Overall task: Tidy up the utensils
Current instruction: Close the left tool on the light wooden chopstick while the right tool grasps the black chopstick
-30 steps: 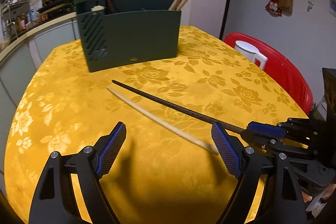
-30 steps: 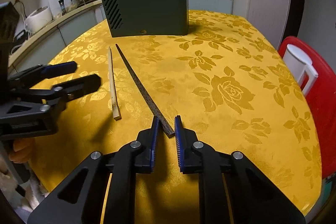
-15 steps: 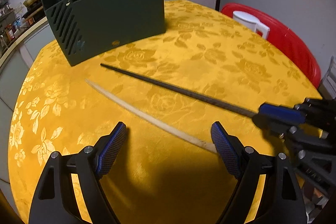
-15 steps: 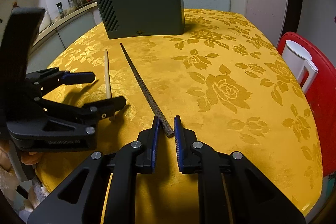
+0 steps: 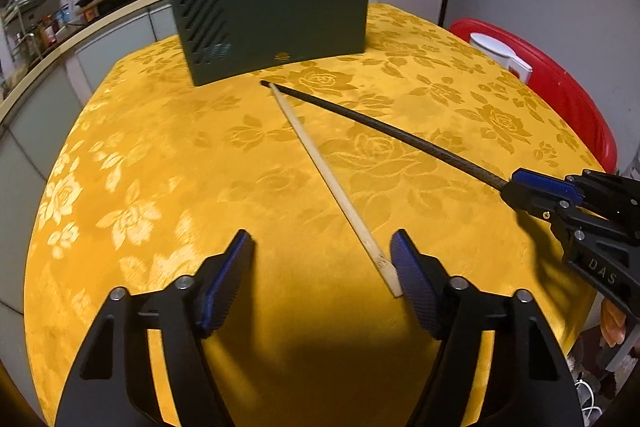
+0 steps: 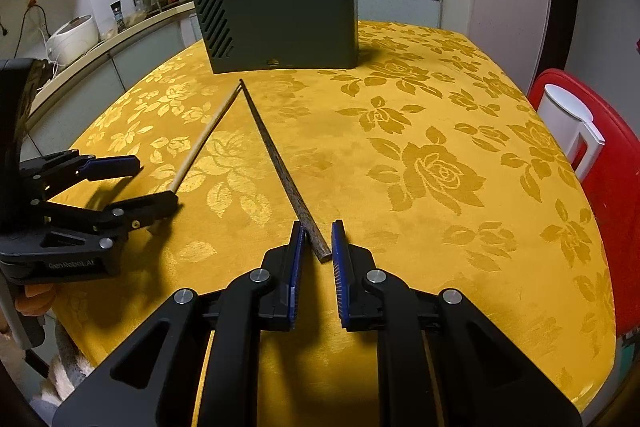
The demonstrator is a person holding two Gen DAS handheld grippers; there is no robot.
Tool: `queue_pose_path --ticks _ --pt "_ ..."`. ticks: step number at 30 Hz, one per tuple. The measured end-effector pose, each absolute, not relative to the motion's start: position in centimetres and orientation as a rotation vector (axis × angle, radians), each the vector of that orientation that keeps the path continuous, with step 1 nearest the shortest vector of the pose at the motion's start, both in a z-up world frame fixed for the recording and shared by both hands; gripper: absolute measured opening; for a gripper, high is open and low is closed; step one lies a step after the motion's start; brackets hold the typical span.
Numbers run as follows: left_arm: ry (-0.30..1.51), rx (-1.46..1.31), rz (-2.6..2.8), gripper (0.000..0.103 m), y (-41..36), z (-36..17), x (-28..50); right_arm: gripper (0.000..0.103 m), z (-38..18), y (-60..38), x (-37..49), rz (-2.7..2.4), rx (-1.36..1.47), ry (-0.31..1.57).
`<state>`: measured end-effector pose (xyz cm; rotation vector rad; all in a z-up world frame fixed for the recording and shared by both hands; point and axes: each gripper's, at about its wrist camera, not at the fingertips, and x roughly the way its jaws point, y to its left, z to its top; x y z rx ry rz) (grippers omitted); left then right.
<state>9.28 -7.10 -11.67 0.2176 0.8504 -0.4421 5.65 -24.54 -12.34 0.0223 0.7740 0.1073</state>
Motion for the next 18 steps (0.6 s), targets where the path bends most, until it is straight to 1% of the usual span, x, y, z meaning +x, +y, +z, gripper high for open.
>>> queue_pose_path --ticks 2,6,9,11,13,18 --pt "0.832 0.213 -0.440 0.059 -6.9 -11.7 8.7 0.014 -12.4 -24.3 5.5 0.112 0.023 0.771" --pt "0.800 0.203 -0.453 0.054 -6.9 -11.7 7.8 0.014 -12.5 -23.5 5.1 0.134 0.005 0.761" --pt "0.775 0.199 -0.442 0.046 -6.8 -11.8 7.2 0.014 -12.6 -23.1 4.6 0.140 -0.022 0.749" --pt "0.765 0.186 -0.432 0.038 -6.6 -11.8 7.0 0.014 -12.6 -23.1 4.3 0.148 -0.027 0.743" --pt "0.763 0.168 -0.423 0.033 -6.3 -11.8 7.0 0.015 -12.6 -23.1 4.0 0.159 -0.025 0.736" --pt "0.749 0.109 -0.424 0.033 -5.9 -11.9 6.8 0.016 -12.8 -22.9 3.8 0.162 -0.035 0.712"
